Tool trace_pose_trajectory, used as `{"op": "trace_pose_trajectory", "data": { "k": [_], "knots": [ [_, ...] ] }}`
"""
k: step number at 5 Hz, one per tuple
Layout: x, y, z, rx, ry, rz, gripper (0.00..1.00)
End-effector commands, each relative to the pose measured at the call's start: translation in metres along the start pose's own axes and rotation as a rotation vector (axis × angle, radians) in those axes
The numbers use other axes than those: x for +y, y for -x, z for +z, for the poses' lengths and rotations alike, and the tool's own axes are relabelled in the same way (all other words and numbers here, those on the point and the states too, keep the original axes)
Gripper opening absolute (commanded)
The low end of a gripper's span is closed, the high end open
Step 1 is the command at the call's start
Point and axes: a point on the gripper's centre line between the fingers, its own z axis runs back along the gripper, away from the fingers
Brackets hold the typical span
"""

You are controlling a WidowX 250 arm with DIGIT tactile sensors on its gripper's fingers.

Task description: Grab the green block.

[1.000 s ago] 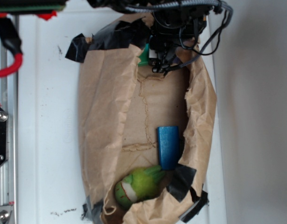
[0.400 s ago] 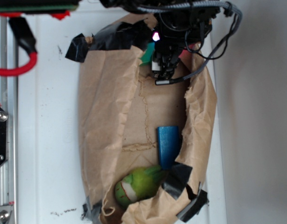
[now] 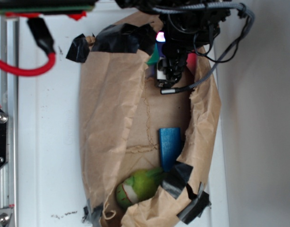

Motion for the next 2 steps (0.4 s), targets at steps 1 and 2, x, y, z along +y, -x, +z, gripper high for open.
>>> {"op": "trace_pose_trajectory", "data": {
  "k": [1,2],
  "knots": [
    [0.0136,-0.0241,0.012,-0.017,-0.026,-0.01,1.0],
    [0.0114,-0.0262,0.0086,0.003,-0.047,-0.012,1.0]
  ]
}}
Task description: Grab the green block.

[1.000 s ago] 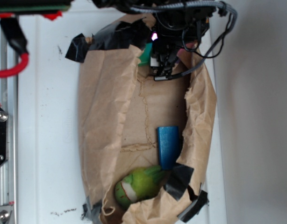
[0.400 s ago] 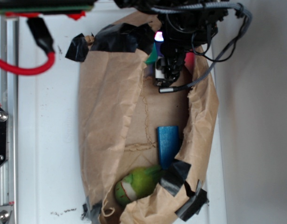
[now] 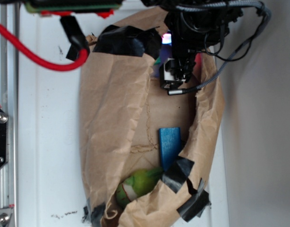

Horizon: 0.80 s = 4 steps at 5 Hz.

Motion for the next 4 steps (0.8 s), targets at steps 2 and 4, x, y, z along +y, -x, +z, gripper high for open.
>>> {"op": "trace_pose_trajectory", "data": {
  "k": [2,4],
  "knots": [
    [0.008,-0.018,0.015,-0.094,-0.079,-0.033,1.0],
    [0.008,0.001,0.022,-0.176,-0.043,-0.146,1.0]
  ]
}}
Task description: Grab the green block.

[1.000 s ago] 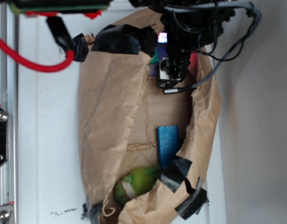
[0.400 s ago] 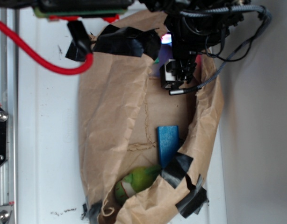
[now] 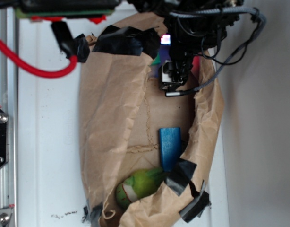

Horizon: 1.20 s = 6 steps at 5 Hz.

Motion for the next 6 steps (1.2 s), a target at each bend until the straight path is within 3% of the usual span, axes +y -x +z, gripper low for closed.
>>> {"op": "trace_pose_trajectory", "data": {
  "k": [1,2,3,4,6],
  "knots": [
    [-0.04,0.045,0.058,-0.193,-0.044,-0.176,1.0],
    [-0.093,0.091,0.078,-0.199,-0.065,-0.174,1.0],
    [-0.104,0.126,0.08,-0.206,-0.104,-0.173,1.0],
    [-0.104,0.122,0.075,-0.177,-0.121,-0.14,1.0],
    [-0.085,0.077,0.074,-0.165,-0.131,-0.026,1.0]
  ]
}}
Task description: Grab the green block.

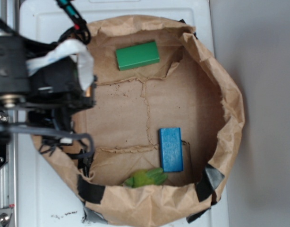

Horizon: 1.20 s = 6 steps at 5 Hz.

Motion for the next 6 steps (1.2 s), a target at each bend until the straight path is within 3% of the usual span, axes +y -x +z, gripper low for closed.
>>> {"op": "trace_pose_trajectory", "data": {
  "k": [1,3,6],
  "knots": [
    [0.028,-0.049,-0.001,-0.036,-0.02,0.073,1.0],
    [0.06,-0.056,-0.018,-0.005,-0.045,0.158,1.0],
    [0.084,-0.056,-0.03,0.029,-0.087,0.203,1.0]
  ]
}}
